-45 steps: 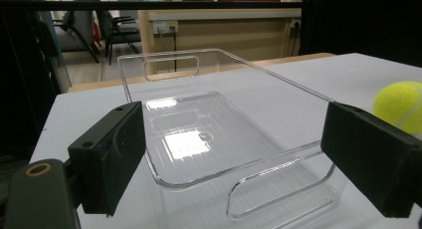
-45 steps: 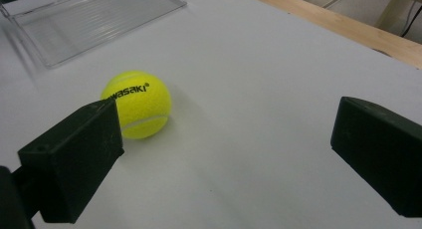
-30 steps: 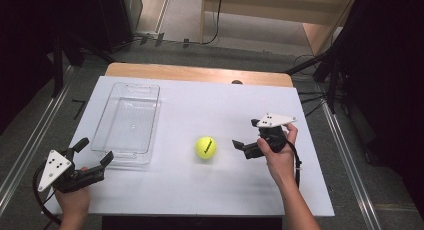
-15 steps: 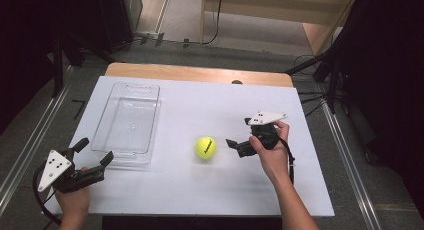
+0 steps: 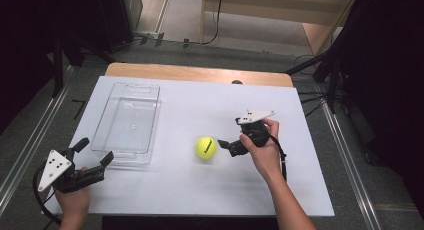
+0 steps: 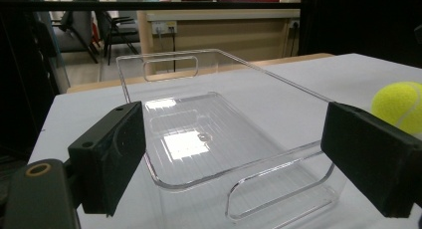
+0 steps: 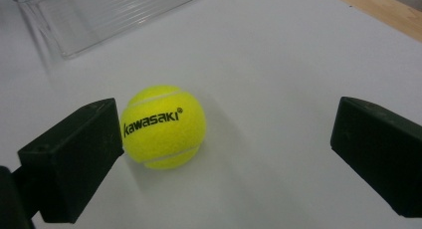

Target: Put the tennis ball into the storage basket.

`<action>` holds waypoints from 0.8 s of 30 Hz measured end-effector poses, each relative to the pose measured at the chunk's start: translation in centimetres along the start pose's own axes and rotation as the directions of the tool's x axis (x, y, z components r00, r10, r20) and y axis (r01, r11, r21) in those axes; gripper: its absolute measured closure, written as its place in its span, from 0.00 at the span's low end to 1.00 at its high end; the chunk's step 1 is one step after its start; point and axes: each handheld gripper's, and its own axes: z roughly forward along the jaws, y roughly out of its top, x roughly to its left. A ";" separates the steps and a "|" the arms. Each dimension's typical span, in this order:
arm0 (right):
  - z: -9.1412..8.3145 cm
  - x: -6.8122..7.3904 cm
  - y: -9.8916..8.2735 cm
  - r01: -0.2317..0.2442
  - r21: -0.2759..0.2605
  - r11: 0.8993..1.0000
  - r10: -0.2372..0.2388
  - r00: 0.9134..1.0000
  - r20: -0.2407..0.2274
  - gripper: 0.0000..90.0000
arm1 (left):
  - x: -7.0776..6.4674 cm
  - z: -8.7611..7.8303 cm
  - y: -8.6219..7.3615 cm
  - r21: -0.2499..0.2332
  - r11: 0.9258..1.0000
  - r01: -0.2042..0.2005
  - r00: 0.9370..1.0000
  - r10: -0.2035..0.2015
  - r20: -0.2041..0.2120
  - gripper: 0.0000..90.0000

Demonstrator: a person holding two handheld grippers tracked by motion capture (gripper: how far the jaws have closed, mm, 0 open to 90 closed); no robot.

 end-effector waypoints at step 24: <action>3.3 1.1 1.2 0.040 0.094 0.995 -0.030 0.994 -0.109 0.00 | 0.0 0.0 0.0 0.002 1.000 -0.003 1.000 0.003 0.002 0.12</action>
